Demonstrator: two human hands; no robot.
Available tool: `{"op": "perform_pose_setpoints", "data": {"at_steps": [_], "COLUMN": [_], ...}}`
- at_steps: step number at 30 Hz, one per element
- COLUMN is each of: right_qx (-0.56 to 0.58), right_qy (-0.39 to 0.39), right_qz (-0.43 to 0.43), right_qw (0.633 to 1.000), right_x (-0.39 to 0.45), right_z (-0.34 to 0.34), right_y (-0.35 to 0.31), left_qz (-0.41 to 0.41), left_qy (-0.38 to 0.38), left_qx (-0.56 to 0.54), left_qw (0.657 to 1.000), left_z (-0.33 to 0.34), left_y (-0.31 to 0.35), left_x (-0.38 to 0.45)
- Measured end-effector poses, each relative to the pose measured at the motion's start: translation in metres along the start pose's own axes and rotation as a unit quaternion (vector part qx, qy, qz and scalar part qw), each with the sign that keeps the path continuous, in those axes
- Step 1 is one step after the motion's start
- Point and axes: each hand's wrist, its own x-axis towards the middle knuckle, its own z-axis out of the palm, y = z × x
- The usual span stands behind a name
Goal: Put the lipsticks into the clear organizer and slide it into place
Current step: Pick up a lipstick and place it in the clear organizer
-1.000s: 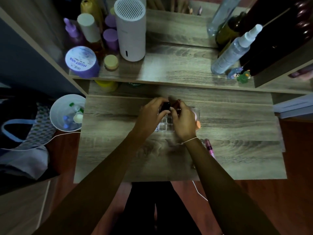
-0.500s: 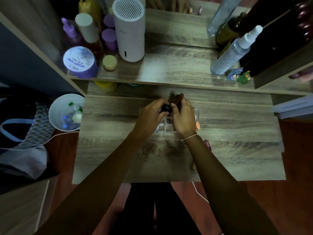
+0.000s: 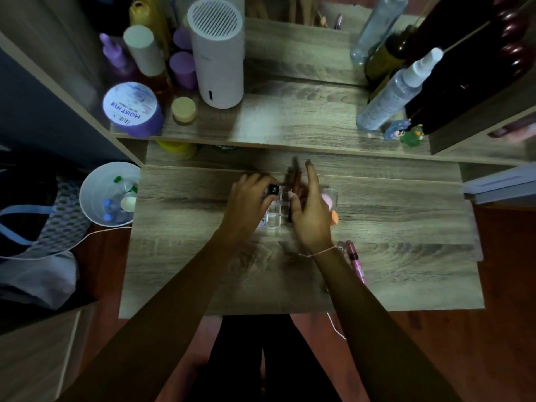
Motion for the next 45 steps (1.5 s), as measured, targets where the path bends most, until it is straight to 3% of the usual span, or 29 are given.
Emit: {"op": "perform_pose_setpoints", "data": {"at_steps": [3,8,17,23,28,32,39,45], "right_qx": [0.027,0.126,0.163,0.326,0.239,0.071,-0.061,-0.063], "right_qy": [-0.018,-0.066,-0.134,-0.144,-0.041,-0.017,-0.033,-0.024], "right_qz": [-0.018,0.091,0.071,0.232,0.168,0.098,0.019,0.022], "right_qw": [0.999,0.986,0.975,0.905,0.955,0.993,0.997,0.997], "right_x": [-0.013,-0.017,0.000,0.009,0.011,0.010,0.011,0.014], "right_z": [0.001,0.000,-0.008,0.000,0.007,0.011,0.012,0.010], "right_y": [0.007,0.010,-0.007,-0.003,0.005,0.010,0.010,0.011], "left_qz": [-0.008,-0.021,-0.049,-0.097,-0.116,-0.139,-0.182,-0.188], "left_qy": [0.002,0.009,0.058,0.121,0.131,0.119,0.095,0.089], "left_qx": [0.002,0.007,-0.032,-0.065,-0.056,-0.059,-0.060,-0.065], "left_qw": [1.000,1.000,0.997,0.986,0.983,0.981,0.977,0.976], "left_z": [-0.001,-0.005,-0.020,-0.035,-0.038,-0.034,-0.023,-0.019], "left_y": [0.000,0.000,-0.008,-0.024,-0.035,-0.041,-0.050,-0.057], "left_x": [0.000,-0.002,-0.011,-0.035,-0.054,-0.069,-0.098,-0.110]}}
